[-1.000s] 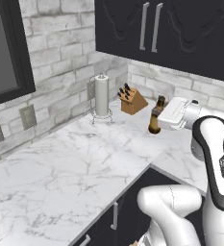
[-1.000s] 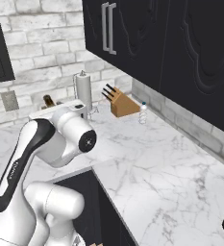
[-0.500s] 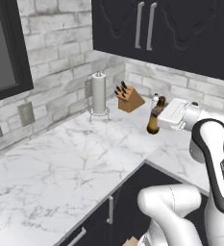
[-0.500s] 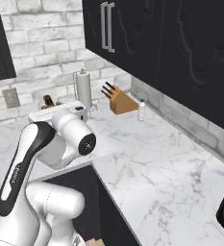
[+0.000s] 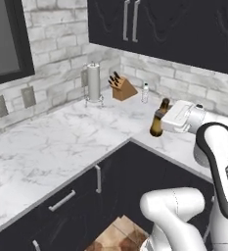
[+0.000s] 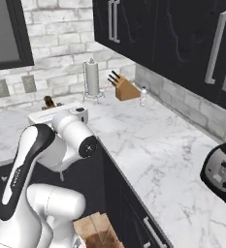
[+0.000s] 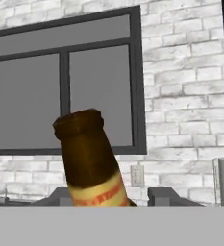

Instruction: Place the drinks on the dining counter in a tight cluster.

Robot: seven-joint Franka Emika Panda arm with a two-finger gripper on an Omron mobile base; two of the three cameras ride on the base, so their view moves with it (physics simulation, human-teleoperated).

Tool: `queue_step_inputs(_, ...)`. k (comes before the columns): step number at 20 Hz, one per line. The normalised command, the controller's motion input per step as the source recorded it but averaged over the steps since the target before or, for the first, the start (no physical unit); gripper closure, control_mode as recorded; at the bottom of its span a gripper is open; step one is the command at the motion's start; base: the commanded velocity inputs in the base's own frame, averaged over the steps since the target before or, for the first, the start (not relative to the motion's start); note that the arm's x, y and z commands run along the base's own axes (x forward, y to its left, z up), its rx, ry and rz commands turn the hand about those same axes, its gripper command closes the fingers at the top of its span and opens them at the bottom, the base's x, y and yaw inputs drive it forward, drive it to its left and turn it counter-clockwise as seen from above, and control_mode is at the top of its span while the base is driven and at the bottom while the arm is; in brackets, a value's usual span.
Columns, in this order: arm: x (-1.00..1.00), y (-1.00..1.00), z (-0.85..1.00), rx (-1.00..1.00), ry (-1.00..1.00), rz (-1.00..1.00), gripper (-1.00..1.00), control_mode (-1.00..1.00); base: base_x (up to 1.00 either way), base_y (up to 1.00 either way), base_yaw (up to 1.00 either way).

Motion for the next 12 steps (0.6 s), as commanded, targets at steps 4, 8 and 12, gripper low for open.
queue_step_inputs(4, 0.00, 0.00, 0.00, 0.00, 0.00, 0.00, 1.00, 1.00, -0.46, -0.01, 0.38)
queue_step_inputs(8, 0.00, 0.00, 0.00, 0.00, 0.00, 0.00, 1.00, 1.00, -0.31, 0.03, 0.54)
queue_step_inputs(12, 0.00, 0.00, 0.00, 0.00, 0.00, 0.00, 1.00, 1.00, -0.29, 0.45, 0.69)
